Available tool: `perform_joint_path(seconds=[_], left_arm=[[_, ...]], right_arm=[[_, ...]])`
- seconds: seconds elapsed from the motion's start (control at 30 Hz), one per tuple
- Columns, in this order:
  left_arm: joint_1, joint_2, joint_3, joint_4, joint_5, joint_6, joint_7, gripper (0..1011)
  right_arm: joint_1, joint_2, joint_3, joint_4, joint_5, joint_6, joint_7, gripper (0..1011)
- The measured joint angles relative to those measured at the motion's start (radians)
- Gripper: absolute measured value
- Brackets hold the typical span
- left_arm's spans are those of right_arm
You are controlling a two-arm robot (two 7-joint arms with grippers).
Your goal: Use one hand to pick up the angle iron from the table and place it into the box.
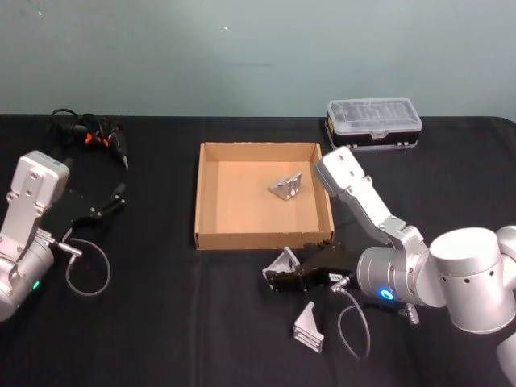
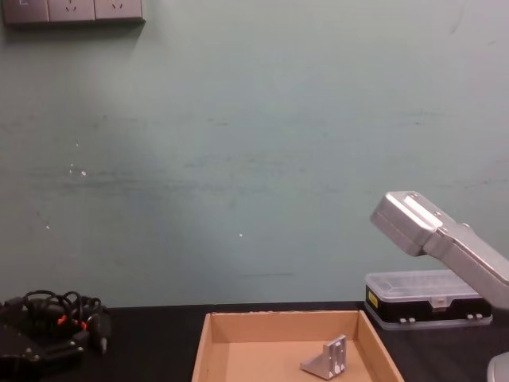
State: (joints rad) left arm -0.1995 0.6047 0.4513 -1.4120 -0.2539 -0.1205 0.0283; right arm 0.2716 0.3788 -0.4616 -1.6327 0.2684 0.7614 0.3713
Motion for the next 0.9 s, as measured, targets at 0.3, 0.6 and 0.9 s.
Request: perform_joint_path(seconds=[0.3,0.6,0.9], left_arm=[[0.0,0.0,0.0,0.0,0.0,0.0,0.0,1011],[0.0,0.0,0.0,0.0,0.0,0.0,0.0,1011],[0.0,0.0,0.0,0.0,0.0,0.0,0.0,1011]], right_arm=[[-0.001,0.002,0.0,-0.003,0.001,0.0,0.0,907],[-0.002,0.002,0.0,-0.005,0.001,0.0,0.0,633],[-0.003,0.003,0.0,-0.006,0.002,-0.001,0.0,370]])
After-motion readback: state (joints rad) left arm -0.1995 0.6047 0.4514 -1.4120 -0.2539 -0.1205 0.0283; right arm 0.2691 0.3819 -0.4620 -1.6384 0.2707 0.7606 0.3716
